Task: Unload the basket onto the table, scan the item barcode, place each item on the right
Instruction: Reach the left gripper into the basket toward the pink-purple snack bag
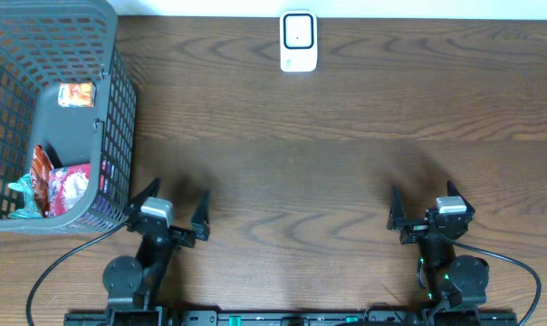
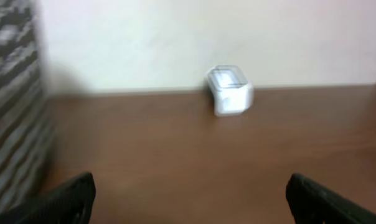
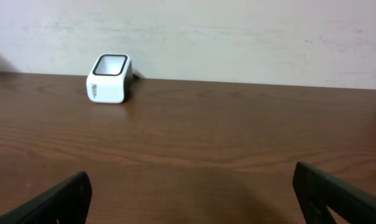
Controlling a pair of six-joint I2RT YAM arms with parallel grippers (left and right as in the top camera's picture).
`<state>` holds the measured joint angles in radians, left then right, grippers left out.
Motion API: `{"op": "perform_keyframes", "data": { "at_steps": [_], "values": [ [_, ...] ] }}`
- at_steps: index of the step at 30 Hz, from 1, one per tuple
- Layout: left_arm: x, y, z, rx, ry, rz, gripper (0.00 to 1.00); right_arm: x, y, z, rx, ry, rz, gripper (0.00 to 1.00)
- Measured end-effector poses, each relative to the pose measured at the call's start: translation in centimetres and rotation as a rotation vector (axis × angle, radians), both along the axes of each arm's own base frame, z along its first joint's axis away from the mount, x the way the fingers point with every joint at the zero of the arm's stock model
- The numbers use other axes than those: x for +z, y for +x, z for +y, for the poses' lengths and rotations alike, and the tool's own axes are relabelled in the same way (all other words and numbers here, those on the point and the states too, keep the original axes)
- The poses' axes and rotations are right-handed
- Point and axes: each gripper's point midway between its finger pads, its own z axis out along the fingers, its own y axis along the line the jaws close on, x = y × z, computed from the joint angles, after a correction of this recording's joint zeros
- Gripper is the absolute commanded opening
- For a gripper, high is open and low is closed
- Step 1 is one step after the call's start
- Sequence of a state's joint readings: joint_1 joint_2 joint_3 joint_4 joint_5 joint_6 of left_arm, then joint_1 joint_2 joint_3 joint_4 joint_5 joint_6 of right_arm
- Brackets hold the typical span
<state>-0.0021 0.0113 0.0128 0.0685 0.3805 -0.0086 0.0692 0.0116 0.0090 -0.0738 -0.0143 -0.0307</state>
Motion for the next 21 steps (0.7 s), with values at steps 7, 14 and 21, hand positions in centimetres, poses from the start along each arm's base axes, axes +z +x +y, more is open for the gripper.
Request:
{"op": "perform_keyframes", "data": {
  "at_steps": [7, 14, 21],
  "values": [
    [8.7, -3.4, -3.6, -0.249, -0.051, -0.361, 0.98, 0.0, 0.0, 0.0, -0.003, 0.0, 0.0, 0.99],
    [15.7, -6.2, -3.6, -0.275, -0.095, -0.519, 0.98, 0.0, 0.0, -0.1, -0.003, 0.0, -0.001, 0.99],
    [24.5, -3.5, -0.1, -0.038, -0.123, -0.492, 0.98, 0.0, 0.0, -0.1, -0.003, -0.001, 0.001, 0.99]
  ]
}}
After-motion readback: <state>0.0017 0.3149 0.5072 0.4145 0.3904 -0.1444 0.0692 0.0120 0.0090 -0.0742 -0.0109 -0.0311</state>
